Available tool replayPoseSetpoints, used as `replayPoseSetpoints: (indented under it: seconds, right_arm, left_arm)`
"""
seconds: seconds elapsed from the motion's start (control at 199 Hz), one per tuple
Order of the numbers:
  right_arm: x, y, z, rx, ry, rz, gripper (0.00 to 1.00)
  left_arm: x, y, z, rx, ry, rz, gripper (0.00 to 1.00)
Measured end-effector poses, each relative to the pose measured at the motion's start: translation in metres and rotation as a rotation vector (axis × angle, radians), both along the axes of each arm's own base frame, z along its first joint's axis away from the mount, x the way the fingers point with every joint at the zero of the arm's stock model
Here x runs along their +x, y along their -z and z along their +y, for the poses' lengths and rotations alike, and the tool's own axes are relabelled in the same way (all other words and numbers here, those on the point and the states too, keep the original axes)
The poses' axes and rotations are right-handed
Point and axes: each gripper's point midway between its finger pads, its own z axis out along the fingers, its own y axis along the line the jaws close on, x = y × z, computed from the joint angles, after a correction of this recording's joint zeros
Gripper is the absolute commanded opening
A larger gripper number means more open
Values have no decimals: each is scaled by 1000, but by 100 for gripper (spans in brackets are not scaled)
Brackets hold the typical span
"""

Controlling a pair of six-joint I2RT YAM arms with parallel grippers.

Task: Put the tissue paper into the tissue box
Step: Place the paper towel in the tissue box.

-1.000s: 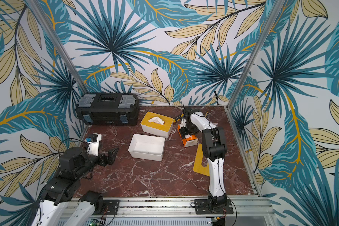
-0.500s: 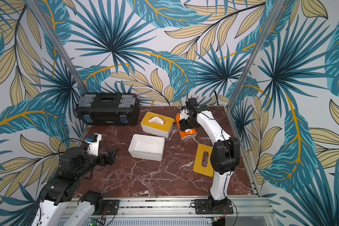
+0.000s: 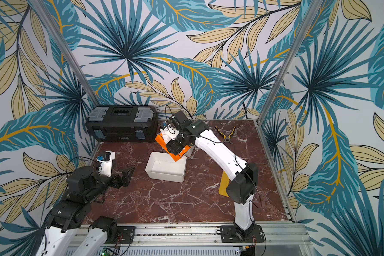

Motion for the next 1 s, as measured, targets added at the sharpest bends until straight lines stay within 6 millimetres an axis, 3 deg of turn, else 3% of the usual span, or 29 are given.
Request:
replayPoseSetpoints:
  seconds: [0.166,0.356,0.652,1.003]
  right_arm:
    - [4,47,26,-124,-85,14,74]
    - [2,104,29,-285,-158,45,74]
    - [-5,120,37,-347,-216,35,74]
    - [-23,166,41,-427,-266,124,76]
  left_arm:
    - [0,0,0,0,0,0,100]
    - [0,0,0,0,0,0,100]
    - [0,0,0,0,0,0,100]
    - [0,0,0,0,0,0,100]
